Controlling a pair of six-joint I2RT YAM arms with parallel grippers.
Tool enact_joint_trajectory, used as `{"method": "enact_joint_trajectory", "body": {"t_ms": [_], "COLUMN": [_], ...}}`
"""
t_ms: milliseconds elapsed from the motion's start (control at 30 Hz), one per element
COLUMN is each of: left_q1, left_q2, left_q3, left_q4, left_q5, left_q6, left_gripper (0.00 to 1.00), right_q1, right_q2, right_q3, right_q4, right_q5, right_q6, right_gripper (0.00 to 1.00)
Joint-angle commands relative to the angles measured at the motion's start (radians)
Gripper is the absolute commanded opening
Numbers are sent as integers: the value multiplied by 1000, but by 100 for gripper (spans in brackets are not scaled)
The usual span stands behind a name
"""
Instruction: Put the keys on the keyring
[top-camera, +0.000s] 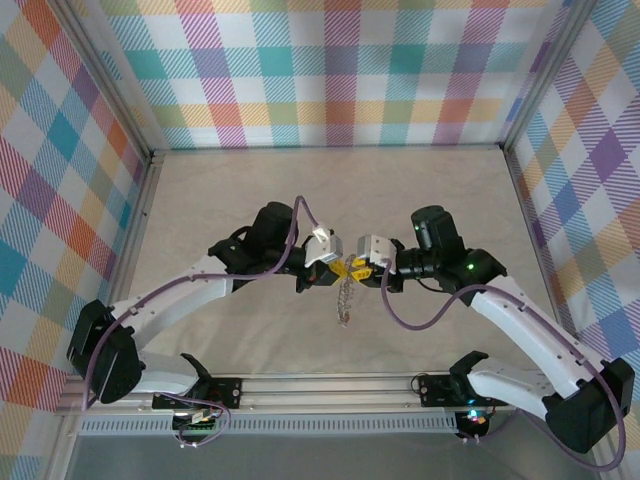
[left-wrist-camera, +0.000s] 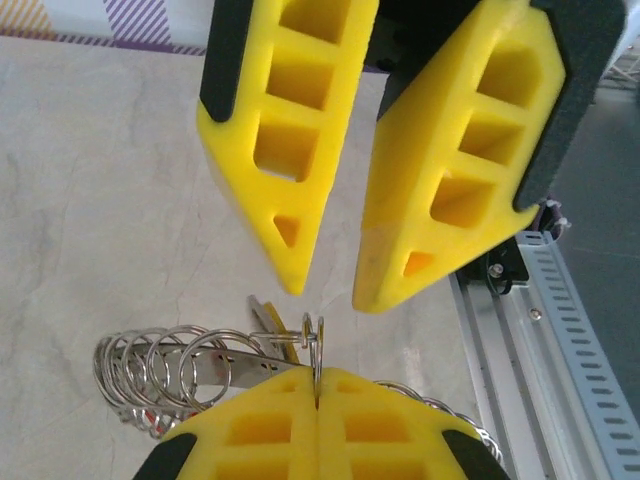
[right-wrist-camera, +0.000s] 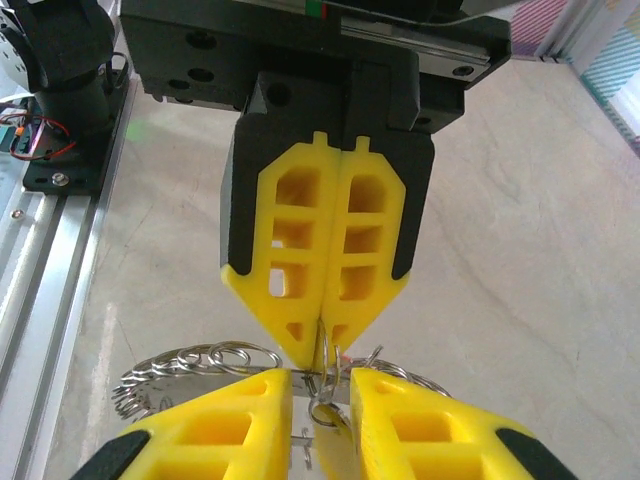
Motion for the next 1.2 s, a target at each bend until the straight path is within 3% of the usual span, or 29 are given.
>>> {"method": "enact_joint_trajectory", "body": {"t_ms": [0,500,800,1167], "left_q1": [15,28,23,20], "left_q2": [-52,-80,-55,-53], "left_q3": [-16,-96,-110,-121], "left_q4": [123,287,357,361], "left_q5": [104,117,116,93], "left_q6": [-17,-85,-129,-121], "left_gripper": [0,0,0,0], "right_q1": [-3,-3,0,-1], "right_q2": [-11,-14,-9,-36], "right_q3": [-15,-42,-87,-100], "right_q4": [-21,2,146,162], "right_q5": [-35,-113,-180,-118], "right_q6": [-18,-9,81,87], "right_gripper": [21,14,14,19]}}
